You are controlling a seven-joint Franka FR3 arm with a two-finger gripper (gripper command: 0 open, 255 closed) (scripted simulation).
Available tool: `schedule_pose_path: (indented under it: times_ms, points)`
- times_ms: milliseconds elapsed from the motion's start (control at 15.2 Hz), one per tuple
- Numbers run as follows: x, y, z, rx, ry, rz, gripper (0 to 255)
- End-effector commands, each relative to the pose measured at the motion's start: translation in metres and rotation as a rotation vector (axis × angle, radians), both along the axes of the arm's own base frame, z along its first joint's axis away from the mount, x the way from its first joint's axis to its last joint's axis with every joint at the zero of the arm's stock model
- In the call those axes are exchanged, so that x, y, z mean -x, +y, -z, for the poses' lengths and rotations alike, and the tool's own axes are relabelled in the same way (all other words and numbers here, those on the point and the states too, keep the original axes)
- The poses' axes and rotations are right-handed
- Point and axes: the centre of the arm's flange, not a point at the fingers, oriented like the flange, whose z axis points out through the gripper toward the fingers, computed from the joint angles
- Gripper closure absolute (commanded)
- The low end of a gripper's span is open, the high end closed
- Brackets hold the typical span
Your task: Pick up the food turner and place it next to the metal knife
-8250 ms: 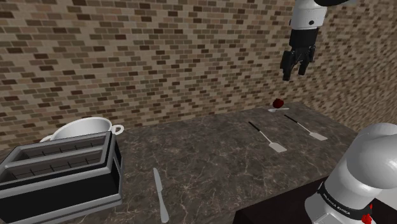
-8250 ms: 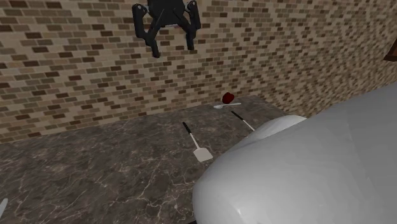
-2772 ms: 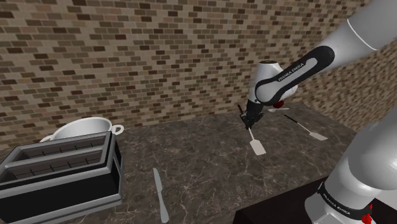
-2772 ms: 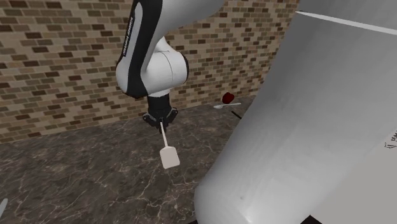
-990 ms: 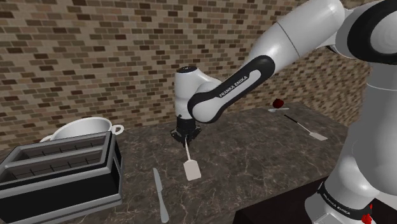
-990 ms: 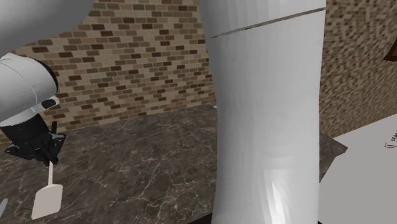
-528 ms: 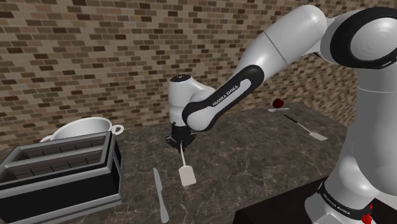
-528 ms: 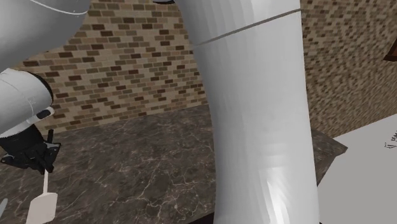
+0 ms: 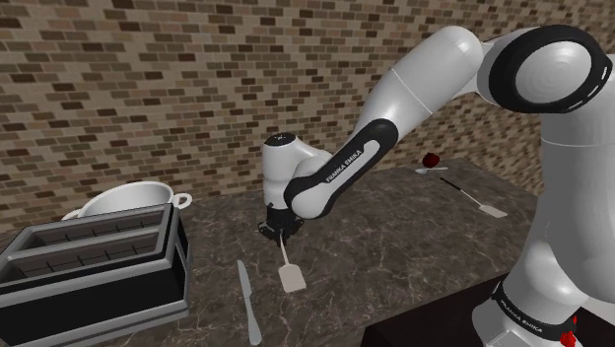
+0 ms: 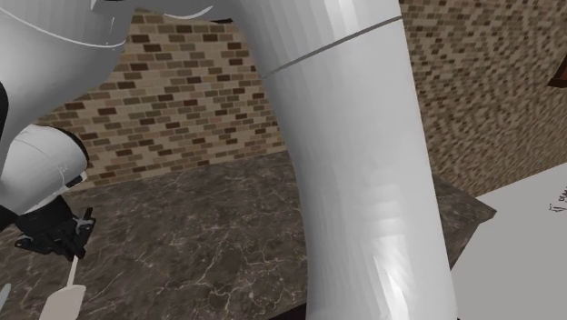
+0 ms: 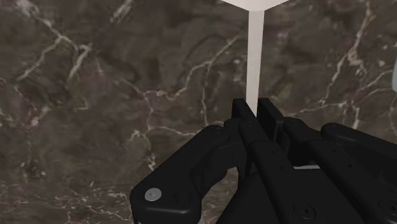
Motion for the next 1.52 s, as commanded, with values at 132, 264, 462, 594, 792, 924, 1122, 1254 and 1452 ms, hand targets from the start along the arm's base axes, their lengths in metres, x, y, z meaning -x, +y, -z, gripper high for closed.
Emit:
schedule_pose_path:
  times_ms: [132,264,462,594,792,924,1122,1254,1452]
  points:
    - [0.000,0.001,0.006,0.000,0.000,0.000,255]
    - [0.000,0.001,0.006,0.000,0.000,0.000,255]
    - [0.000,0.001,0.006,0.000,0.000,0.000,255]
    - [0.000,0.001,0.006,0.000,0.000,0.000,0]
    - [0.000,0.001,0.006,0.000,0.000,0.000,0]
    - [0.001,0.001,-0.007,0.000,0.000,0.000,0]
    - [0.003,0.002,-0.044,0.000,0.000,0.000,0]
    - [0.003,0.002,-0.044,0.000,0.000,0.000,0]
    - [0.003,0.002,-0.044,0.000,0.000,0.000,0]
